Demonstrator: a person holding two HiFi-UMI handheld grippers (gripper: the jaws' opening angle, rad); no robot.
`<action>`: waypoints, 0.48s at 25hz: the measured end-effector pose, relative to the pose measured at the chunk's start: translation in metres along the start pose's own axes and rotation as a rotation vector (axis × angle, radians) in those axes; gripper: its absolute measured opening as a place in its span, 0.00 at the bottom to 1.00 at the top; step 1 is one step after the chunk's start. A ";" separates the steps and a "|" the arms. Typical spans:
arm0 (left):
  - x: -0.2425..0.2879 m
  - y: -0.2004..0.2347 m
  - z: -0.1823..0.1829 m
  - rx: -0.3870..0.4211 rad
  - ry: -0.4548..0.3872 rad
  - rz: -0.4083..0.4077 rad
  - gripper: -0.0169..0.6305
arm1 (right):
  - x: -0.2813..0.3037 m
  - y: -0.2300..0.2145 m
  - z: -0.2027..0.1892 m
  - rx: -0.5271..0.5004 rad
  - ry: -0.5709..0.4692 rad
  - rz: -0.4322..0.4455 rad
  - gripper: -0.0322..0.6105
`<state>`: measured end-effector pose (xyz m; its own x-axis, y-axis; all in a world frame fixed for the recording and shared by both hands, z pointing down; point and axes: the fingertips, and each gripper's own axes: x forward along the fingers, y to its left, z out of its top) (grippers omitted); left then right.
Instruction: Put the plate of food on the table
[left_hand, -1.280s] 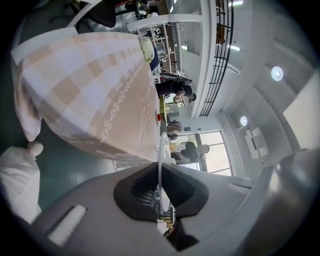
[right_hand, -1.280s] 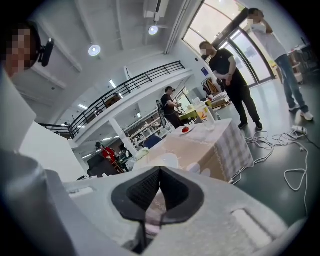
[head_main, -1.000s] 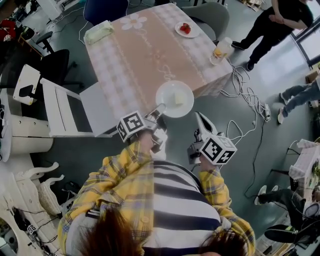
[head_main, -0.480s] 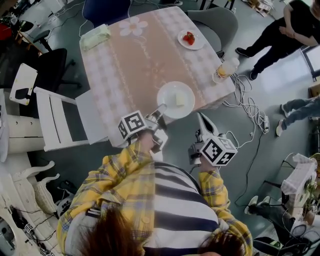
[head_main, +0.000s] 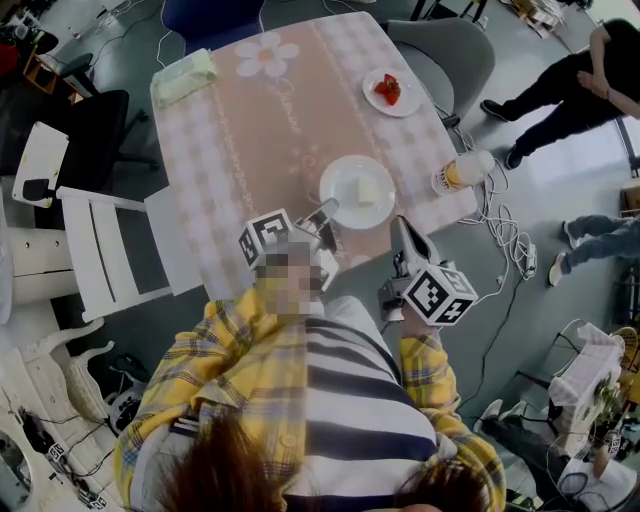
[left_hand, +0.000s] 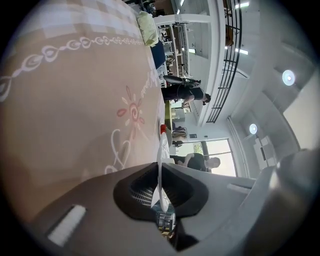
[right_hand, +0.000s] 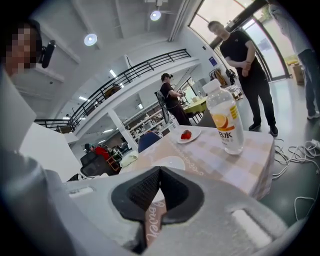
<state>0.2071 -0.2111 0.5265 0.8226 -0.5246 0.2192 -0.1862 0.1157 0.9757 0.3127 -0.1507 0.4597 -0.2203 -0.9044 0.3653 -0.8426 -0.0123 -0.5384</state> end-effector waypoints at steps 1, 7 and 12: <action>0.003 0.001 0.004 -0.002 -0.008 0.004 0.04 | 0.004 -0.001 0.001 0.000 0.008 0.004 0.05; 0.025 -0.002 0.023 0.007 -0.061 0.023 0.04 | 0.032 -0.004 0.015 -0.011 0.056 0.060 0.05; 0.047 -0.004 0.037 -0.001 -0.125 0.040 0.06 | 0.053 -0.012 0.036 -0.025 0.089 0.135 0.05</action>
<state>0.2266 -0.2678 0.5326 0.7410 -0.6207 0.2561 -0.2168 0.1399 0.9662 0.3290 -0.2142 0.4582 -0.3740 -0.8558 0.3575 -0.8142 0.1183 -0.5685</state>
